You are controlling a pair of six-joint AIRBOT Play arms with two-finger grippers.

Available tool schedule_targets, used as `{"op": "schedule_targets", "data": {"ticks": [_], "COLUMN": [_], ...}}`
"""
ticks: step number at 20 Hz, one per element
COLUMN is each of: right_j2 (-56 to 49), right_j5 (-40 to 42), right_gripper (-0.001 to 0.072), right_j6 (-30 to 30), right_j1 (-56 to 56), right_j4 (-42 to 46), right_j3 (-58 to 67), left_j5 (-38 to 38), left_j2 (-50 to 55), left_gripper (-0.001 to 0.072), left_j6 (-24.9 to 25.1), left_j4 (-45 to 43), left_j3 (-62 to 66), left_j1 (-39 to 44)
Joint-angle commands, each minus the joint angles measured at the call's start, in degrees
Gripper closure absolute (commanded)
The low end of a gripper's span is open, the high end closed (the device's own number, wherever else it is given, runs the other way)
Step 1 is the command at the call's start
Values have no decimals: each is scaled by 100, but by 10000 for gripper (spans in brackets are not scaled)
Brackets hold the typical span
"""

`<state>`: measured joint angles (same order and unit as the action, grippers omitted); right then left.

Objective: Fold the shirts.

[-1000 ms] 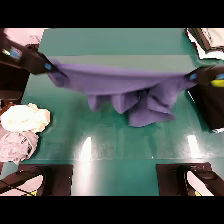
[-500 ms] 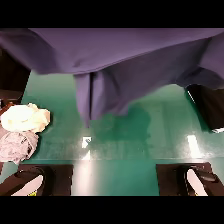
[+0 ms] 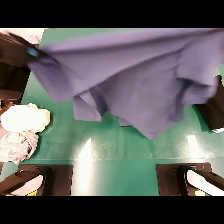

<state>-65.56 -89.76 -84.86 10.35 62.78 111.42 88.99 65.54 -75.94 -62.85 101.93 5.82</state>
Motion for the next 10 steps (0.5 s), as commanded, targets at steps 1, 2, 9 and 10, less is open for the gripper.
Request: {"op": "schedule_targets", "data": {"ticks": [1,2,9,10], "right_j2": [-1099,-1397,-2686,-2710], "right_j5": [76,352,2194,2234], "right_gripper": [699,699,622,392], "right_j6": [-107,-109,-280,-278], "right_j1": [-977,-1180,-1569,-1504], "right_j4": [634,820,981,973], "right_j3": [-590,-734,-964,-964], "left_j5": [-85,-216,-1672,-1617], "left_j2": [955,1340,2422,2420], "left_gripper": [681,681,124,98], "left_j6": [365,435,76,26], "left_j4": [-120,-184,-918,-1172], "left_j3": [-942,-975,-835,-647], "left_j1": [-4,-4,-4,-4]}}
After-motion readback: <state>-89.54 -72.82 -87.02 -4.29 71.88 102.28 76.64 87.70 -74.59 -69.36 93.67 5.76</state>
